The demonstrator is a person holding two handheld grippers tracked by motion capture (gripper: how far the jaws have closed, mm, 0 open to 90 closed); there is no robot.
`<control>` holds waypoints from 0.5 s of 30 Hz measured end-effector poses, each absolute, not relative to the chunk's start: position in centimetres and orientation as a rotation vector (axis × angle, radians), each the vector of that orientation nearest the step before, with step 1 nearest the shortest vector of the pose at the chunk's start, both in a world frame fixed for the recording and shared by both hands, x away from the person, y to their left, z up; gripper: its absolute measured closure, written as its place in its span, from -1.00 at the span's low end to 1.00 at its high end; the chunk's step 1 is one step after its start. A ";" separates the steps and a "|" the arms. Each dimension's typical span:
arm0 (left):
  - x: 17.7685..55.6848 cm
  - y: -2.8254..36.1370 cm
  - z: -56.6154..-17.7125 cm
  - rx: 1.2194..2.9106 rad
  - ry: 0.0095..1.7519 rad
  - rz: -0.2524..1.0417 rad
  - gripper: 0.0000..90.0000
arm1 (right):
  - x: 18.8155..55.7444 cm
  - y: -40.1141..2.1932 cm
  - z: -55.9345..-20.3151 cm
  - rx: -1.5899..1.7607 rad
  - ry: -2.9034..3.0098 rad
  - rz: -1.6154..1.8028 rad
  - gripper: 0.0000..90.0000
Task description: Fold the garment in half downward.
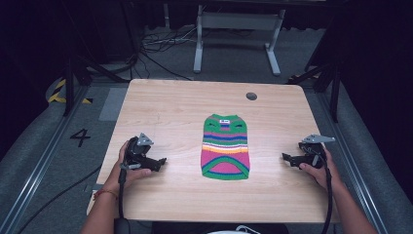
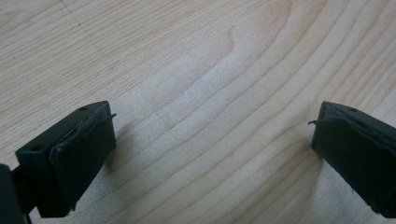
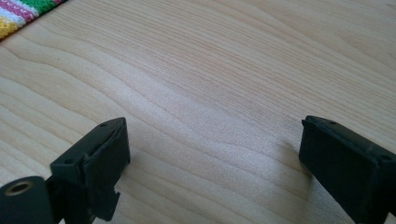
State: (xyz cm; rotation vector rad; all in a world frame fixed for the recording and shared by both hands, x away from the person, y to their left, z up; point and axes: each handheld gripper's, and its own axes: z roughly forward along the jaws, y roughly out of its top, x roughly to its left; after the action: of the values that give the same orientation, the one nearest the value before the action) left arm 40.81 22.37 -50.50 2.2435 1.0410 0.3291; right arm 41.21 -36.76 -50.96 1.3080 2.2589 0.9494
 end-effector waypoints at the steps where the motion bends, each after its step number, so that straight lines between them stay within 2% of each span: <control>1: 40.8 22.4 -50.5 2.243 1.037 0.330 -1.00 | 41.2 -36.8 -51.0 1.303 2.262 0.953 -0.78; 11: 40.6 22.9 -50.2 2.259 1.041 0.323 -0.94 | 41.2 -37.3 -50.8 1.281 2.294 0.948 -0.77; 12: 40.6 22.9 -50.1 2.242 1.041 0.320 -0.86 | 41.3 -37.4 -50.7 1.287 2.302 0.944 -0.71; 14: 41.0 23.1 -49.7 2.225 0.992 0.244 -0.48 | 41.3 -37.5 -50.2 1.285 2.315 0.955 -0.40; 15: 41.0 23.1 -49.7 2.225 0.992 0.244 -0.42 | 41.4 -37.7 -49.7 1.295 2.313 0.991 -0.45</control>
State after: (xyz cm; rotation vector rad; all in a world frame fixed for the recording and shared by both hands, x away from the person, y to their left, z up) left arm 40.98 23.10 -49.69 2.2251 0.9922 0.2444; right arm 41.41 -37.68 -49.73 1.2947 2.3128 0.9913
